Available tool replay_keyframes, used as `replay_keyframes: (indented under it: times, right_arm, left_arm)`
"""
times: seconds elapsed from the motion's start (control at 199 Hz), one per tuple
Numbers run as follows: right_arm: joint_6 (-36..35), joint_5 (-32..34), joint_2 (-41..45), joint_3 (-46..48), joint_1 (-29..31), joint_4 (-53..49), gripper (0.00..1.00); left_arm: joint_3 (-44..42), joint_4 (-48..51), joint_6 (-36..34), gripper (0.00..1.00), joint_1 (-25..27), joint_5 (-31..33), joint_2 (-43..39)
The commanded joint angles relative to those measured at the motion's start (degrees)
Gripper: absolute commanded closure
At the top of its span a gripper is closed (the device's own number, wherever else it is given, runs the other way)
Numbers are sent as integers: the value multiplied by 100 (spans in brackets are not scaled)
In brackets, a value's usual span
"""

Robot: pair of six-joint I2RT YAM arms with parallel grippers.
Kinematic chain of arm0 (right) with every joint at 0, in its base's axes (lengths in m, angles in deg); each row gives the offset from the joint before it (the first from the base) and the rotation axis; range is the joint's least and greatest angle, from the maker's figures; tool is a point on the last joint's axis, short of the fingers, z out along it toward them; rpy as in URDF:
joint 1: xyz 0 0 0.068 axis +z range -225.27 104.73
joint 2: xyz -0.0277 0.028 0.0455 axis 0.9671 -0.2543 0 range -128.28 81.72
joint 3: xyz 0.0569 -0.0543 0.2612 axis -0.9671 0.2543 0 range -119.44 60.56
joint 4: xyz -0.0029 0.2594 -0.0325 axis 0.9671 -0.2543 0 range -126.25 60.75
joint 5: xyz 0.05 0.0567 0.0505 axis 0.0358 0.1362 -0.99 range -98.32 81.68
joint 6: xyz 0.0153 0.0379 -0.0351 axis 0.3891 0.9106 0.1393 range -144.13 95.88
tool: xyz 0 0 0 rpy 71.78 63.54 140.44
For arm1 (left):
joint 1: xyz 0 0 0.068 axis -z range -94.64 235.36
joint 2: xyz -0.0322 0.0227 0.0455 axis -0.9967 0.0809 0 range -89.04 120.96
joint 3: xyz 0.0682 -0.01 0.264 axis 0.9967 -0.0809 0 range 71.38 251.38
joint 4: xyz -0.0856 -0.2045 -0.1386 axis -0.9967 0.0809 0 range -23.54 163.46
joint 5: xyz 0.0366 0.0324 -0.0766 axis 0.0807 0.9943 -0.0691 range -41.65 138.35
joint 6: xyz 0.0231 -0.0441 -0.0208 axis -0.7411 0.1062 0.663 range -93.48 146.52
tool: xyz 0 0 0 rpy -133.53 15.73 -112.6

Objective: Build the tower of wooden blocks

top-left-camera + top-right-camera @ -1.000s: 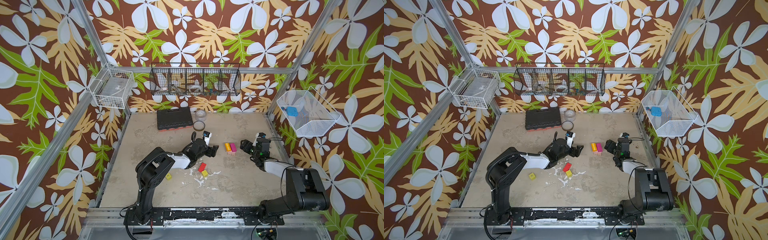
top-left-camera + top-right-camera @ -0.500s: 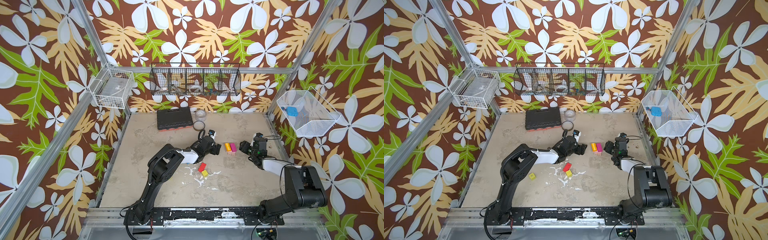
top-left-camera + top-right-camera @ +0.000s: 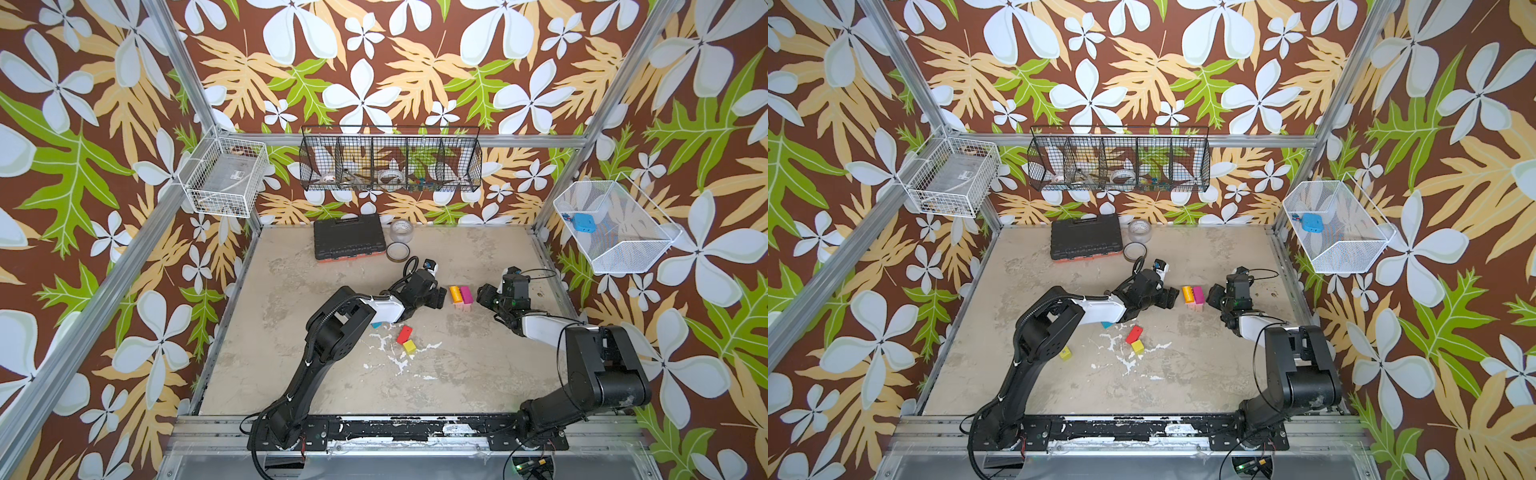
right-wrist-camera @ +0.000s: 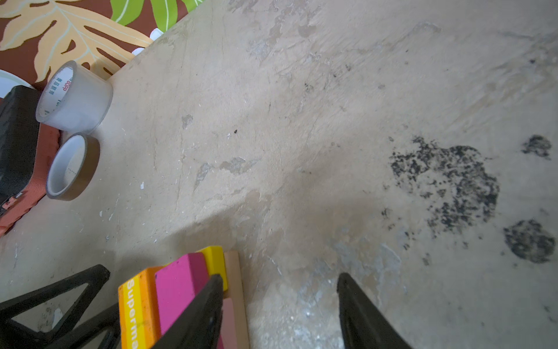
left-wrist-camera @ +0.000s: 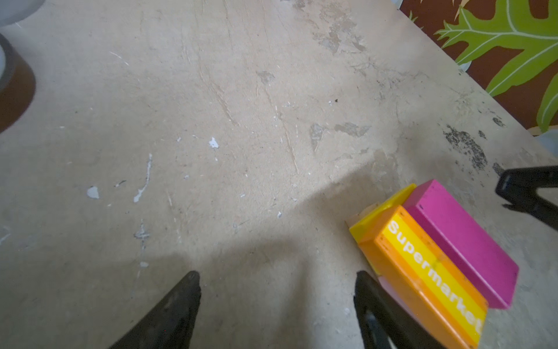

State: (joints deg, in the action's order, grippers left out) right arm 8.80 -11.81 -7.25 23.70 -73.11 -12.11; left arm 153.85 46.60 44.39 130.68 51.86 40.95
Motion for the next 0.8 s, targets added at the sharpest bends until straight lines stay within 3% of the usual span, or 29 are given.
replay_keyframes:
  times: [0.0, 0.793]
  right_arm:
    - [-23, -58, -7, -21, -4, -43, 41]
    - [73, -280, -155, -74, 75, -115, 47]
  left_arm:
    - [91, 78, 51, 19, 20, -78, 52]
    - [422, 226, 156, 20, 63, -182, 224]
